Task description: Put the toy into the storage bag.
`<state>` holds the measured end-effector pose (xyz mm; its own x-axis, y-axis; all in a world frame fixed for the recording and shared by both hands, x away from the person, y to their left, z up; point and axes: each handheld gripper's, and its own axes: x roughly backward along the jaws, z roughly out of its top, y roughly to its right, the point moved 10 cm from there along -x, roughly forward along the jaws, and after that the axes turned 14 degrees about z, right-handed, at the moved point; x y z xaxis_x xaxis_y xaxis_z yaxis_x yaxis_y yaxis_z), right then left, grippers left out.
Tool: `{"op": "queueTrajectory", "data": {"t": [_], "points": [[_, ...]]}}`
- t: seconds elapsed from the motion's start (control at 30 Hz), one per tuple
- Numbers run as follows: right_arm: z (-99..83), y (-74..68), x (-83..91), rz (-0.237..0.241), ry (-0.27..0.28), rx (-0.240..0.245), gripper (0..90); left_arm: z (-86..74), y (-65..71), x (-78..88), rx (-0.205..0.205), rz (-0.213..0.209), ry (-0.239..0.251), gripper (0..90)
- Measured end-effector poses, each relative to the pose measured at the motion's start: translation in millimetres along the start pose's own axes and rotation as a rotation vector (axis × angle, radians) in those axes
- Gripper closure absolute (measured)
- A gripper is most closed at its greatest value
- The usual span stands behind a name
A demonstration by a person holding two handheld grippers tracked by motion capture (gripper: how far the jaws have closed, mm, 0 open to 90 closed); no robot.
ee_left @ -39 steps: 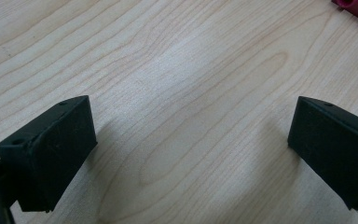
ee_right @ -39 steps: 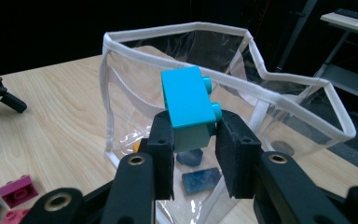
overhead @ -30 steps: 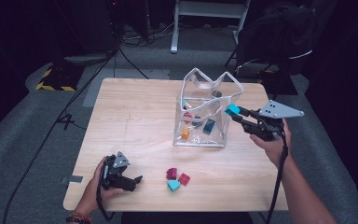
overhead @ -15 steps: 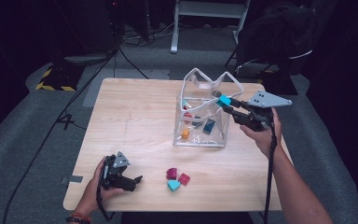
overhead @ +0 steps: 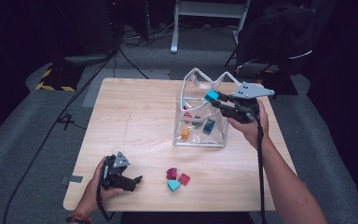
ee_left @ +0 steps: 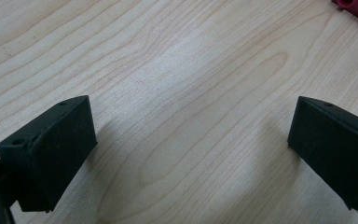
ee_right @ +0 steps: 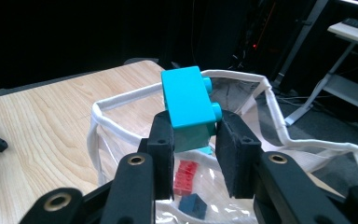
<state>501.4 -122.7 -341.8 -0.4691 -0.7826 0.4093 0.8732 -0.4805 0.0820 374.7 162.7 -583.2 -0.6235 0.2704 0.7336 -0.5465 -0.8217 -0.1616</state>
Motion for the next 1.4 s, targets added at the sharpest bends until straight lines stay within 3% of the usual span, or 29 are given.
{"op": "queueTrajectory", "data": {"t": [0.3,0.7,1.0,1.27,1.4], "points": [[-2.2,8.7,-27.3,-0.008,-0.051,-0.018,68.4,0.0,0.3,0.0,0.003,-0.002,0.000,1.1],[-12.8,18.1,-49.6,-0.007,-0.077,-0.094,68.4,0.0,-0.1,-0.1,0.000,0.001,0.001,1.2],[-16.5,26.9,-50.7,-0.032,-0.078,-0.109,65.3,0.0,0.3,-0.1,0.003,-0.001,0.001,1.2],[-14.7,23.0,-41.2,-0.022,-0.051,-0.107,65.3,0.0,0.3,-0.1,0.004,-0.001,0.000,1.2],[-10.8,15.6,-31.6,-0.016,-0.026,-0.083,65.2,0.0,0.3,0.0,0.003,-0.001,0.000,1.1]]}}
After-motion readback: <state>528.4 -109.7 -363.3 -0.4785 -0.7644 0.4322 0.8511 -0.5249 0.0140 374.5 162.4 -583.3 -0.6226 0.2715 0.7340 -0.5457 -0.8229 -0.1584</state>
